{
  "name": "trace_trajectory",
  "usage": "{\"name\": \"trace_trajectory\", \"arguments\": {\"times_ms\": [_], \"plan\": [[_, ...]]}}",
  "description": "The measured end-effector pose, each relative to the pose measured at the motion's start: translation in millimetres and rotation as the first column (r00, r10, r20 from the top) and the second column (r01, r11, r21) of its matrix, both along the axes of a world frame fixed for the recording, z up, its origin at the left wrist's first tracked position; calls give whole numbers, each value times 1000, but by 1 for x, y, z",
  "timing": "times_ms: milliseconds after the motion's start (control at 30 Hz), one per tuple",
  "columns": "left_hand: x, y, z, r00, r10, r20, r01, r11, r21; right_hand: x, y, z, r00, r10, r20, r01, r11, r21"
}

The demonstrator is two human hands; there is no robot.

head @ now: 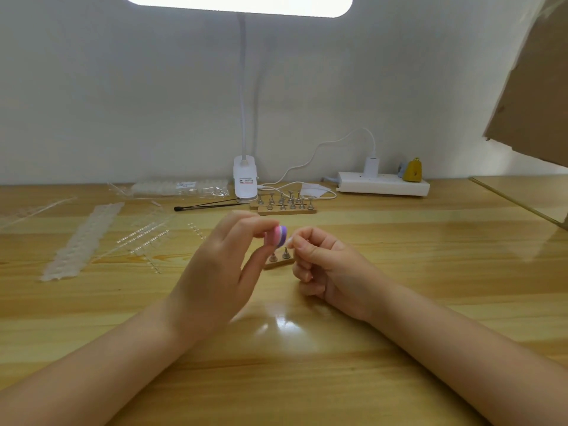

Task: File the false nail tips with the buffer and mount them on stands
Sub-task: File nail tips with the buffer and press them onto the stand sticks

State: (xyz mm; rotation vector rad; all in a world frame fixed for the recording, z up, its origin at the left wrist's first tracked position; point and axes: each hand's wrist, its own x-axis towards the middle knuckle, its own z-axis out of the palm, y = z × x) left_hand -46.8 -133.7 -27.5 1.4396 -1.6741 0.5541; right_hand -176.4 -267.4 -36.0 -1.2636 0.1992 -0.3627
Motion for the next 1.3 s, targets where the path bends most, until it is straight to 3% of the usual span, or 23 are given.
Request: {"name": "trace_trajectory", "arguments": {"times_ms": [167, 267, 433, 533, 700, 867, 1033, 1167, 1300], "plan": [[-3, -2, -3, 998, 55, 44, -59, 994, 95, 1, -1, 1, 999, -38, -17, 39, 999, 38], [-2, 0, 0, 994, 82, 75, -85, 996, 39, 1, 0, 0, 999, -29, -24, 30, 999, 28], [-3, 2, 1, 952, 65, 299, -73, 997, 18, 1, 1, 2, 998, 48, -46, -48, 999, -5], [11, 4, 5, 949, 156, 273, -159, 987, -12, 1, 0, 3, 997, 39, -70, -36, 999, 39], [-6, -1, 2, 896, 67, 439, -17, 993, -115, 1, 2, 3, 994, 73, -75, -74, 997, -8], [13, 4, 8, 900, 158, 407, -119, 986, -120, 0, -1, 5, 990, 102, -97, -101, 995, 15], [-6, -2, 1, 870, 79, 486, 2, 986, -165, 2, 1, 5, 985, 139, -103, -143, 989, -34], [12, 1, 9, 874, 161, 458, -99, 983, -156, 0, -2, 7, 983, 135, -127, -132, 991, 33], [2, 0, 3, 870, 73, 488, -4, 990, -140, 0, -1, 7, 980, 153, -126, -153, 988, 12]]}}
